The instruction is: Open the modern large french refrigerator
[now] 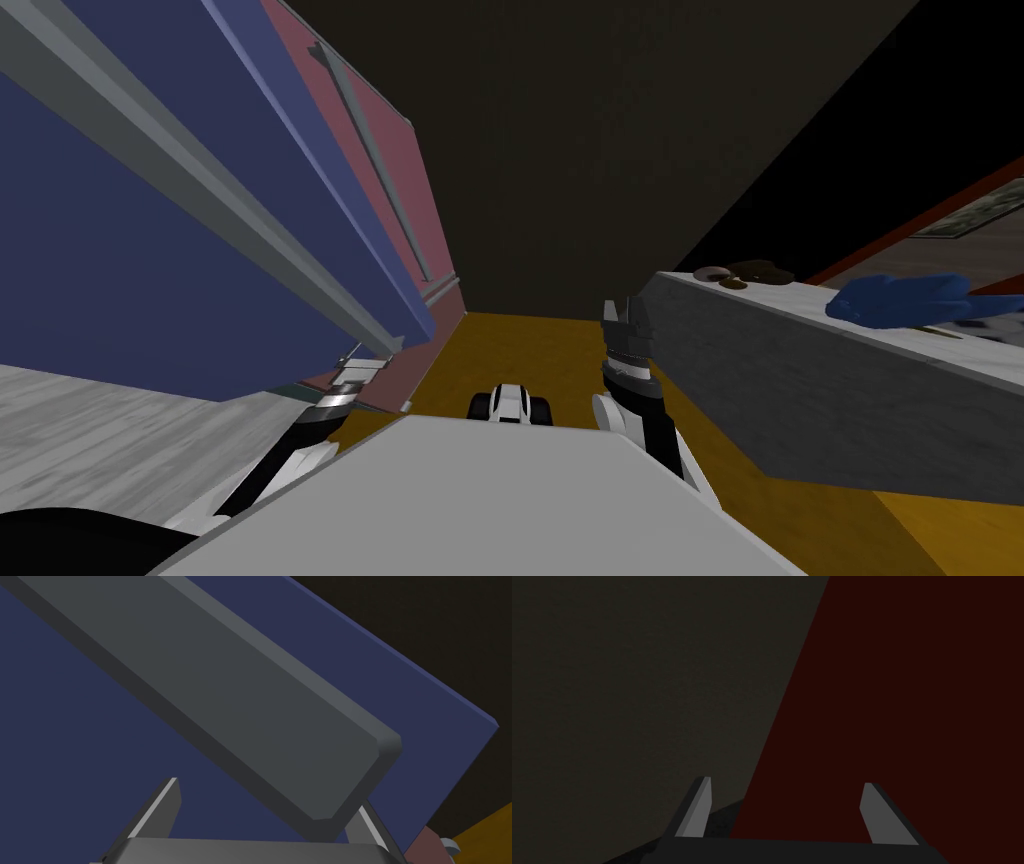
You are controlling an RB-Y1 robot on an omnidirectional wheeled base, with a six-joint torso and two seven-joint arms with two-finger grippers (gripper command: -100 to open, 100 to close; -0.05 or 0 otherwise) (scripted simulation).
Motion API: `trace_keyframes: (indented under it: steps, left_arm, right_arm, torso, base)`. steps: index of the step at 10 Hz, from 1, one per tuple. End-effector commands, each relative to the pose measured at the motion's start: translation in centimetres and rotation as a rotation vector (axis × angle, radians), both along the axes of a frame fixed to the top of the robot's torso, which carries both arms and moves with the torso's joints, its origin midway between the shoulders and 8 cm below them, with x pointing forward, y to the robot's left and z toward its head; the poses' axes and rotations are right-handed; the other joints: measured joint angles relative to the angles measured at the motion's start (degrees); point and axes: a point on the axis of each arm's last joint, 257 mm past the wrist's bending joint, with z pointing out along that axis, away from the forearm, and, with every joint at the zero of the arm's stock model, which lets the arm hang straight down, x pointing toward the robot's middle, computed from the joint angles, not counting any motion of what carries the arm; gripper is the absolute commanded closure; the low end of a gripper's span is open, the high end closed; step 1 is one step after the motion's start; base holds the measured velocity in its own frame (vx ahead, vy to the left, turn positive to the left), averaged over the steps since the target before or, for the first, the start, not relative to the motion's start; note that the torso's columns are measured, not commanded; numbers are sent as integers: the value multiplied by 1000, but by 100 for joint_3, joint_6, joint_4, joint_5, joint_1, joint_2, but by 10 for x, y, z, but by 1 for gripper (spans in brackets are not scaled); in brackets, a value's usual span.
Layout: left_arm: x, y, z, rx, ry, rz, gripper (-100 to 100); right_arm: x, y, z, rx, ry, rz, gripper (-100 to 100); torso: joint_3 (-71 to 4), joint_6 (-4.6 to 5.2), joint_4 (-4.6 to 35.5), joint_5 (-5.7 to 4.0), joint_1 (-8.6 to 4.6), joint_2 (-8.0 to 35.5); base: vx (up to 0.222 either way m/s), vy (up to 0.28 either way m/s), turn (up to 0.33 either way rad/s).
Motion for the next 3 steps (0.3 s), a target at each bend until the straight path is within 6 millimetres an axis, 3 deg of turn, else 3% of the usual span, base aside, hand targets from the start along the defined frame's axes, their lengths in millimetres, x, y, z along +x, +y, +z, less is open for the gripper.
trace_keyframes:
  steps: [1, 3]
  left_arm:
    - [-1, 0, -2, -1, 5, 1, 0]
    - [-1, 0, -5, -2, 13, 3, 0]
  right_arm:
    - [0, 0, 0, 0, 0, 0, 0]
    - [0, 0, 0, 0, 0, 0, 0]
  torso:
    - [-7, 1, -6, 5, 5, -13]
    - [-13, 2, -14, 14, 14, -26]
  base:
    - [0, 0, 0]
    - [0, 0, 0]
